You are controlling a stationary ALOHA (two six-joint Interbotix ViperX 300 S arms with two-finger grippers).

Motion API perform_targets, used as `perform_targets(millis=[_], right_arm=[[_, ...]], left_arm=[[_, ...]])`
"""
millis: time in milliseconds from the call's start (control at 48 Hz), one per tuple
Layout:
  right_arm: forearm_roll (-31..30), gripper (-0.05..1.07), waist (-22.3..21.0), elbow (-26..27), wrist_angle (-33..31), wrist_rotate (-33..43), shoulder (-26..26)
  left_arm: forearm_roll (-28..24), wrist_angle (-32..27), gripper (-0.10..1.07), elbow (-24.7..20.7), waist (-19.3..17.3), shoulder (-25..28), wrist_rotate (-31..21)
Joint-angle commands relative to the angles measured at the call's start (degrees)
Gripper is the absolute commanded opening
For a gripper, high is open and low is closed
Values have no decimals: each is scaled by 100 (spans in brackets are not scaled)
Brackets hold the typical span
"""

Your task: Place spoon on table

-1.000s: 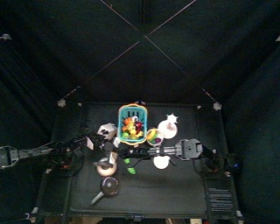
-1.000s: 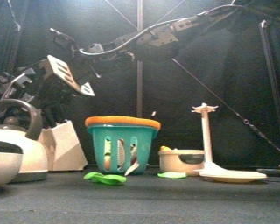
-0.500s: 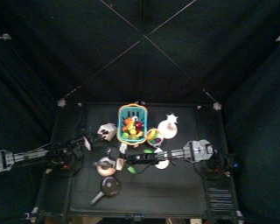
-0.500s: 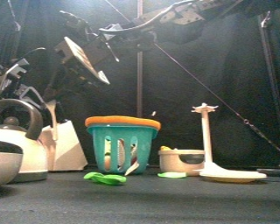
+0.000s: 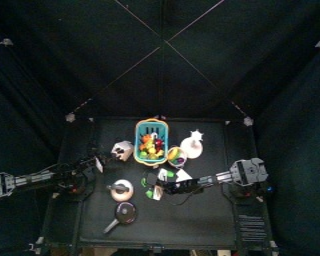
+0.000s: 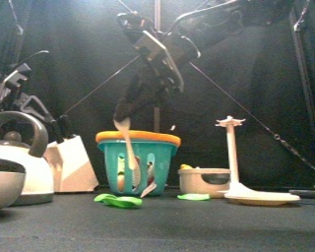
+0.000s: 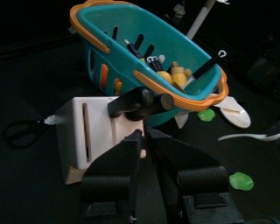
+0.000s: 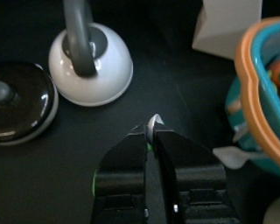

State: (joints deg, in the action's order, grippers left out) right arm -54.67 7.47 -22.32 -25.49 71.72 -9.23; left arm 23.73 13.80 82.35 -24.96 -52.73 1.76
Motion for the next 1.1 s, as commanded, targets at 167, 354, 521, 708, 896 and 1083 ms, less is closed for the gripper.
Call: perform_targets(millis=[167, 354, 521, 708, 896, 1083], right_arm=[[387, 69, 9, -132, -123, -9, 237], [413, 85, 70, -114, -141, -9, 237], [387, 88, 149, -123, -141, -18, 255], [343, 88, 185, -114, -167, -18, 246], [343, 87, 185, -35, -369, -9, 176], [325, 87, 176, 202, -598, -9, 114]], left_arm=[[-9, 18, 58, -44, 9, 9, 0], [-9, 18, 58, -35, 9, 9, 0], [-18, 18, 58, -18, 9, 9, 0], [-9, 18, 58, -18, 9, 9, 0], [-9, 18, 58, -18, 9, 9, 0], [-9, 18, 58, 53, -26, 9, -9]])
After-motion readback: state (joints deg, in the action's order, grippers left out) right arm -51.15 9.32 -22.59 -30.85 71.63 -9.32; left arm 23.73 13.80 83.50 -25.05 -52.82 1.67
